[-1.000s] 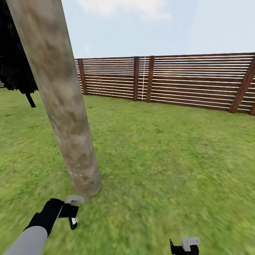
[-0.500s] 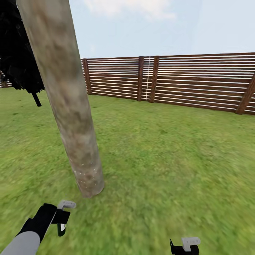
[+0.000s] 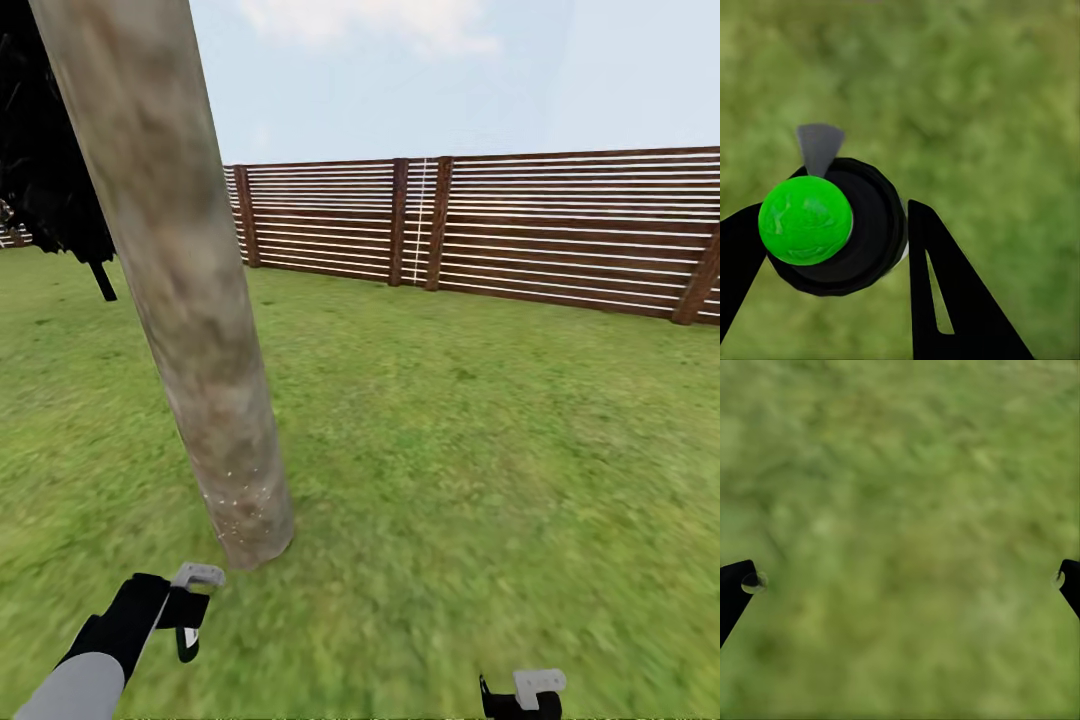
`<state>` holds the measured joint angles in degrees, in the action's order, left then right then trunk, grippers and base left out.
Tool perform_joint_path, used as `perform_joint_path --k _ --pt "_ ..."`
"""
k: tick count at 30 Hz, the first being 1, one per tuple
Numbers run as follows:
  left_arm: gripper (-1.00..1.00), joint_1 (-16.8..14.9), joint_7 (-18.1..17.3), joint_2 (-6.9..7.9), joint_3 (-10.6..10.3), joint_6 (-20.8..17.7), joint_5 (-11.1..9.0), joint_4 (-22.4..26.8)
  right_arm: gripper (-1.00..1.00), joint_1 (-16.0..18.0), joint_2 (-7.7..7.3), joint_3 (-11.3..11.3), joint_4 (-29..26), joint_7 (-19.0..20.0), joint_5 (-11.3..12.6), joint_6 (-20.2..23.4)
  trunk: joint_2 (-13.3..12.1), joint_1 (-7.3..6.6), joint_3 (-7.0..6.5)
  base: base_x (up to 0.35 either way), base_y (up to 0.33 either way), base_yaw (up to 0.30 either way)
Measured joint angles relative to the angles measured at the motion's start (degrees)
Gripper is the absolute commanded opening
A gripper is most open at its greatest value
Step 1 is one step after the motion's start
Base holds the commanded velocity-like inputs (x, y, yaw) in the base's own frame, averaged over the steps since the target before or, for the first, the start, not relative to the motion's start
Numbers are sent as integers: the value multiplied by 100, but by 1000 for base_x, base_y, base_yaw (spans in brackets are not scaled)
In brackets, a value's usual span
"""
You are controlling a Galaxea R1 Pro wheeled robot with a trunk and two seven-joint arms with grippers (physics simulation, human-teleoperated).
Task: In the garden, pick up the pesticide atomizer on the floor and spray pesticide onto both trees until each tree trunk is fully covered.
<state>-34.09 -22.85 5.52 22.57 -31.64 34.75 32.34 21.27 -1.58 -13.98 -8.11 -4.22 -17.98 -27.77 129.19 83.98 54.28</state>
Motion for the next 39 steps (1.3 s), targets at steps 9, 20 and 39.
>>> perform_joint_path --k 9,20,39 --pt "-100 -58 2 119 1 7 25 327 100 0 0 -1 1 -9 5 0 361 197 210 0 0 0" --pt "-100 -10 -16 -193 -52 26 -18 735 100 0 0 0 7 -9 0 5 723 396 473 0 0 0" --pt "-100 -196 -964 -162 -340 -580 -31 2352 100 0 -8 -8 -2 -9 4 0 724 395 537 -167 0 0"
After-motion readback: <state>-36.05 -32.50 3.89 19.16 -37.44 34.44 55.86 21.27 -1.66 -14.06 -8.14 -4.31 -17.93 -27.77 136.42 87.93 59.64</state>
